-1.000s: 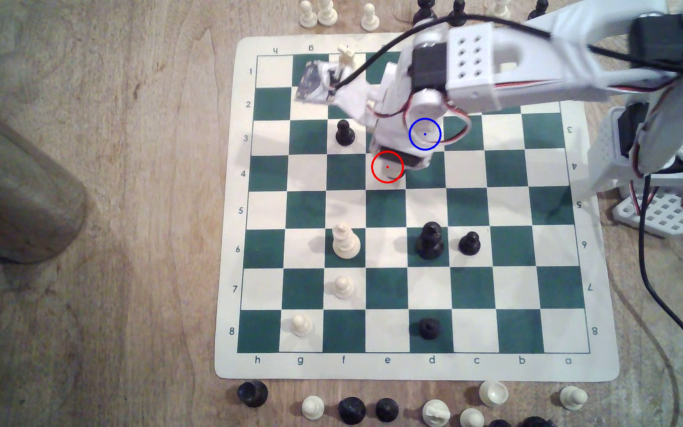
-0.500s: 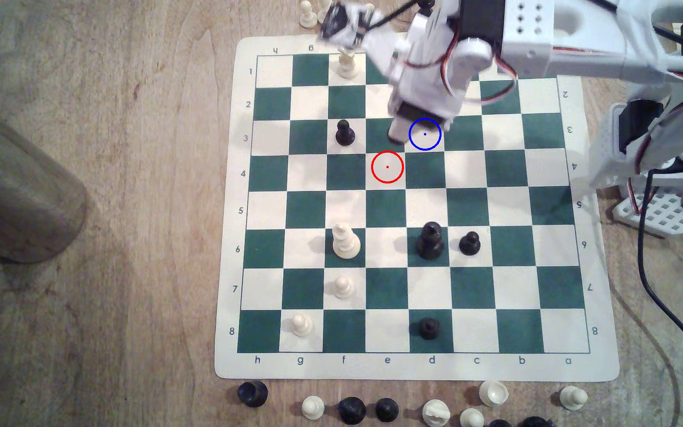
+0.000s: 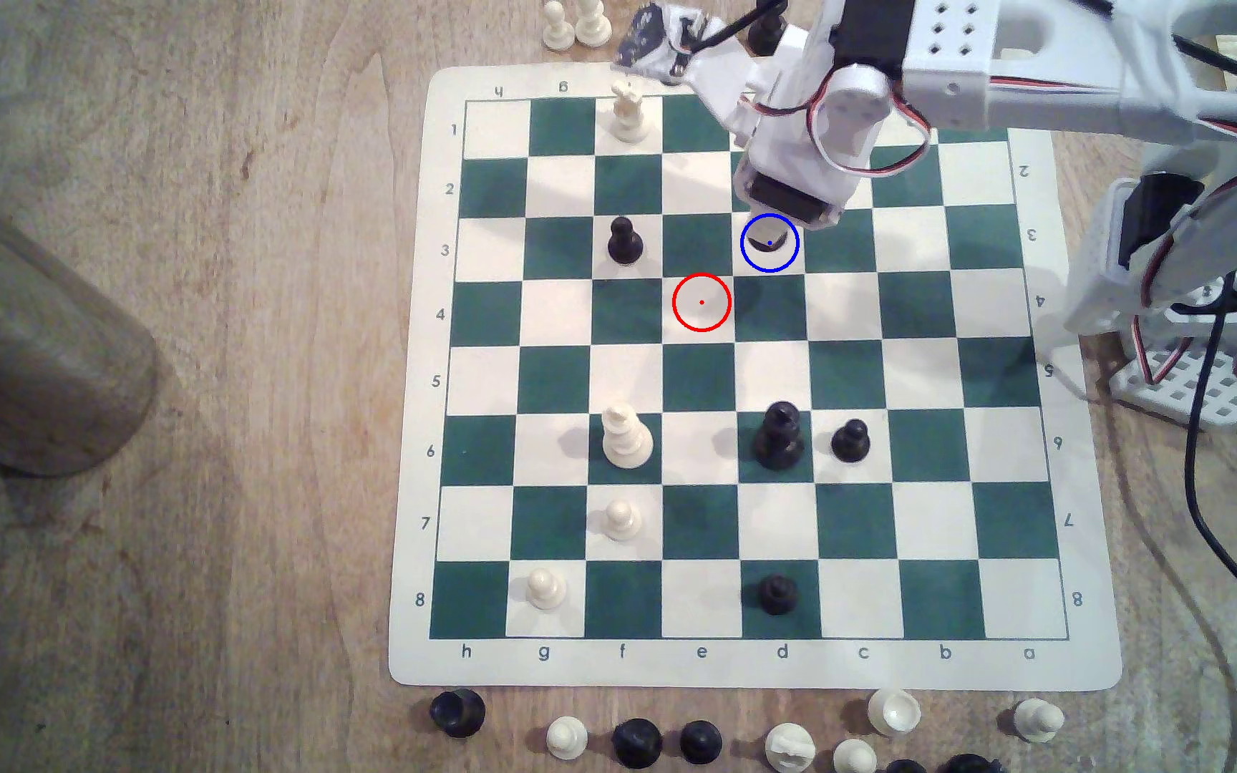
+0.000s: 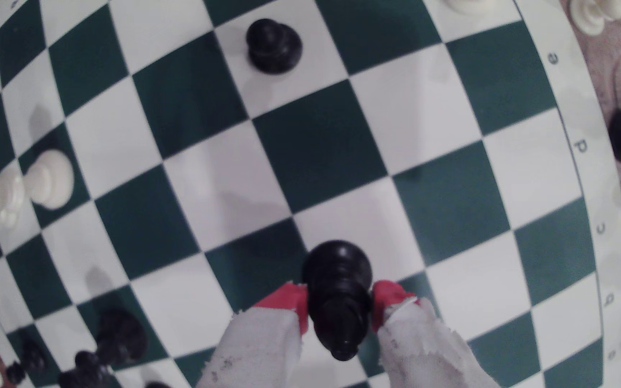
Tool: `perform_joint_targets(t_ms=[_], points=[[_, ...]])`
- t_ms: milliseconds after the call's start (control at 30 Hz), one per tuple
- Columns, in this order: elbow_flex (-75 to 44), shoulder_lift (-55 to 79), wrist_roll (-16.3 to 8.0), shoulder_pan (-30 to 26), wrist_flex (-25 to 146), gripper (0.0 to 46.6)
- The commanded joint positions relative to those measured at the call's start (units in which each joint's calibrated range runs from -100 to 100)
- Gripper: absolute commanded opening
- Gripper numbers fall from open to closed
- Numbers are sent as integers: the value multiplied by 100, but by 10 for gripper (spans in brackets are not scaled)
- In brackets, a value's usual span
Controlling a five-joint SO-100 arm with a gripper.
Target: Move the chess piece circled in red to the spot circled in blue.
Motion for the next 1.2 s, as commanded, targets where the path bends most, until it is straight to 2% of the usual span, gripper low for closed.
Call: perform_joint_targets(t_ms=[0,367,1167], points=[[-67,-154,24,26,-165,3],[-58,517,122,167,-411,3],[33,823,166,222,-591,8]])
